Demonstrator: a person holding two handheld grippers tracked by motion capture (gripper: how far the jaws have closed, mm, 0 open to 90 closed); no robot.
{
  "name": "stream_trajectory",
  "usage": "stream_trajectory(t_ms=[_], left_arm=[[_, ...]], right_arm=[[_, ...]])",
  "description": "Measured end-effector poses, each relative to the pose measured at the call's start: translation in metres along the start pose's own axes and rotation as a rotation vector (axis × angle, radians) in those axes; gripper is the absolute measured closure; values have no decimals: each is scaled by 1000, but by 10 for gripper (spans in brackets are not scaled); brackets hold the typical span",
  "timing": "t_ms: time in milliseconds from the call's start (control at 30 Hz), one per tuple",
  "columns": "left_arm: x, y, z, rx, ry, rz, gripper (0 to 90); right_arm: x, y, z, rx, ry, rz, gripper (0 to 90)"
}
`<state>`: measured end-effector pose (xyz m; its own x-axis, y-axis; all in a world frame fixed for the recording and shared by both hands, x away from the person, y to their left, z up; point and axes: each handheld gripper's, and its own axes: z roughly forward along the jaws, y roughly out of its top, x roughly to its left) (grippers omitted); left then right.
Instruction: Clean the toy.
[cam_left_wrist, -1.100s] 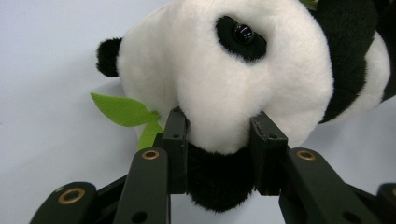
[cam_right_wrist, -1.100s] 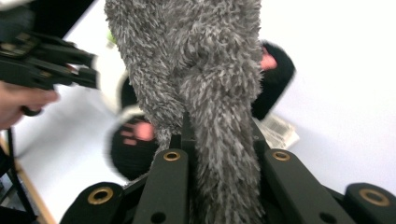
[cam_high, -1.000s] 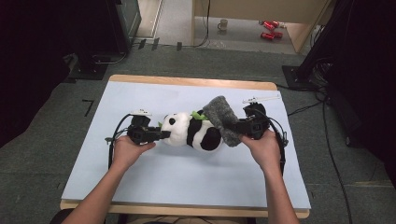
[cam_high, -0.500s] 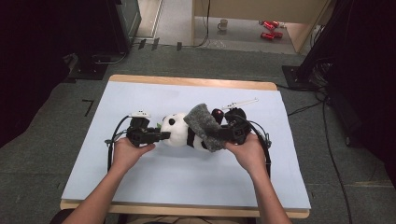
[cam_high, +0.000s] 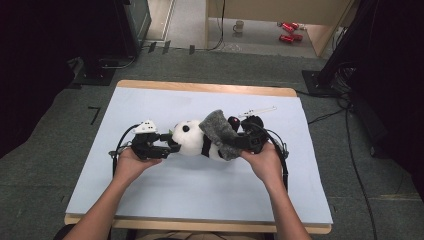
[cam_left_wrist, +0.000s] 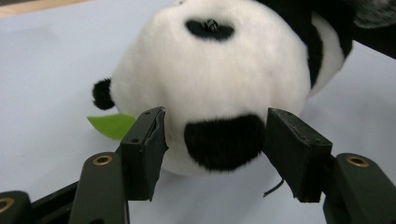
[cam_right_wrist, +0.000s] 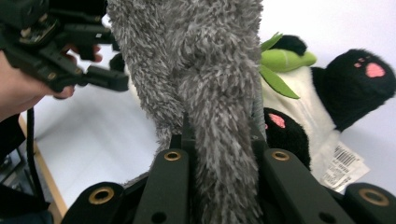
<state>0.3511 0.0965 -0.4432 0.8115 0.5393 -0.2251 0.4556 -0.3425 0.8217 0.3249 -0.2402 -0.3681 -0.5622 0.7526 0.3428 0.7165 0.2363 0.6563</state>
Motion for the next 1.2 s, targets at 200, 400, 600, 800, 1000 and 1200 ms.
stream_trajectory(t_ms=[200, 400, 600, 800, 1000, 1200], left_arm=[[3, -2, 9, -12, -5, 31, 358], [8, -1, 21, -74, -6, 82, 303], [2, 2, 26, -63, 54, 18, 515], [-6, 8, 27, -28, 61, -27, 597], [-13, 10, 25, -31, 55, -49, 598], [-19, 10, 24, -36, 56, -66, 602]], right_arm=[[-7, 4, 1, -15, 5, 20, 786], [-13, 8, 2, -32, -6, 28, 786], [-13, 13, -2, -50, -27, 38, 784], [9, 25, -23, -99, -18, 4, 783], [36, 32, -16, -116, 65, -34, 782], [42, 28, 25, -39, 87, -35, 782]])
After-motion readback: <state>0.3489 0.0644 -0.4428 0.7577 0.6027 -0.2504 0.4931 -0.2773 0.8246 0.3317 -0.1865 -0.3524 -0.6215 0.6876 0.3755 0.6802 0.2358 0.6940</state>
